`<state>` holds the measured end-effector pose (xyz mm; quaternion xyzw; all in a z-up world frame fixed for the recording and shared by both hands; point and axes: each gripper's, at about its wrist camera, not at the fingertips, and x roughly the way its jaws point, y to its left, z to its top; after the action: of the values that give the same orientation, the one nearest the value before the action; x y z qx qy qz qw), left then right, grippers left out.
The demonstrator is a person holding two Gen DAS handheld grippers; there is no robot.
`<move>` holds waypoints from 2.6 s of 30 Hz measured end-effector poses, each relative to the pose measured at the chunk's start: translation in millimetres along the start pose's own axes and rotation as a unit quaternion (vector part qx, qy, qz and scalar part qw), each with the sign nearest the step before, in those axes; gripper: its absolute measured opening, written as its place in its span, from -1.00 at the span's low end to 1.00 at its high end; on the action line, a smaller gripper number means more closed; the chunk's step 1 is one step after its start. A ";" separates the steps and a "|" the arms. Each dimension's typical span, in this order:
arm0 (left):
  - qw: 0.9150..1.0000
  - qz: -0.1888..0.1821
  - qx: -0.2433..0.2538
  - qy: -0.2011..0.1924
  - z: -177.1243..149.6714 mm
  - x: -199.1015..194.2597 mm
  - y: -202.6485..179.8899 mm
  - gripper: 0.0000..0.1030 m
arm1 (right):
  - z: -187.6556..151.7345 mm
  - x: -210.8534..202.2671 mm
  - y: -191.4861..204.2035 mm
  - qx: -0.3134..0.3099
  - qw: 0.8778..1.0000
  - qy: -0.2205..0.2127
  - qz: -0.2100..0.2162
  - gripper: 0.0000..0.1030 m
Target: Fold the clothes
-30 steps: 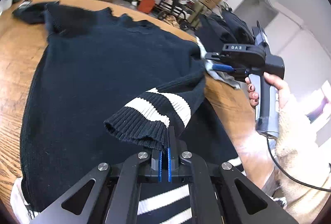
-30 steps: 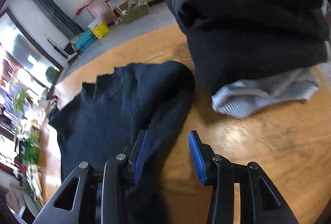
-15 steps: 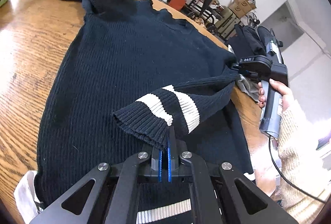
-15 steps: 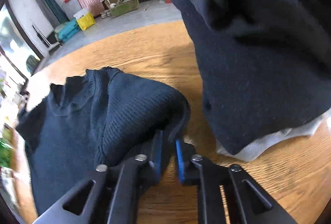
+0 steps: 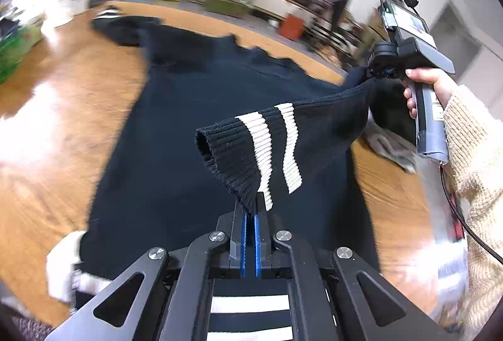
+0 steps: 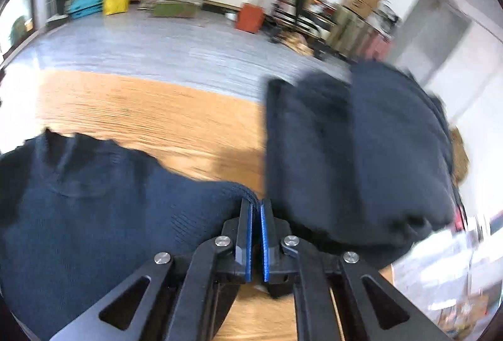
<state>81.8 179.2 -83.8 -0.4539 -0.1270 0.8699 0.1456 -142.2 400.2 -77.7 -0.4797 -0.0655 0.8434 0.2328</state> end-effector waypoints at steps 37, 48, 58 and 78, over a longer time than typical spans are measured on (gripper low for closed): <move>0.994 -0.010 -0.031 0.107 36.2 50.2 61.3 -0.93 | -175.0 -29.6 -10.8 0.073 0.953 0.067 0.286 0.02; 0.989 -0.034 -0.113 0.084 -15.0 -33.8 98.6 -0.94 | -150.5 -14.1 -5.6 0.081 0.956 0.033 0.280 -0.04; 0.986 -0.035 -0.142 0.084 -23.3 -30.4 115.6 -0.94 | -125.8 -5.7 -2.7 0.101 0.947 0.012 0.306 -0.42; 0.974 -0.072 -0.185 0.112 -35.3 -43.7 146.0 -0.94 | -113.6 -2.7 37.2 -0.086 0.980 -0.051 0.170 -0.23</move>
<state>114.6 31.1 -122.0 -0.5568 -0.3012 0.7623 0.1348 -57.9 353.2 -148.3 -0.4581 -0.0673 0.8854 0.0401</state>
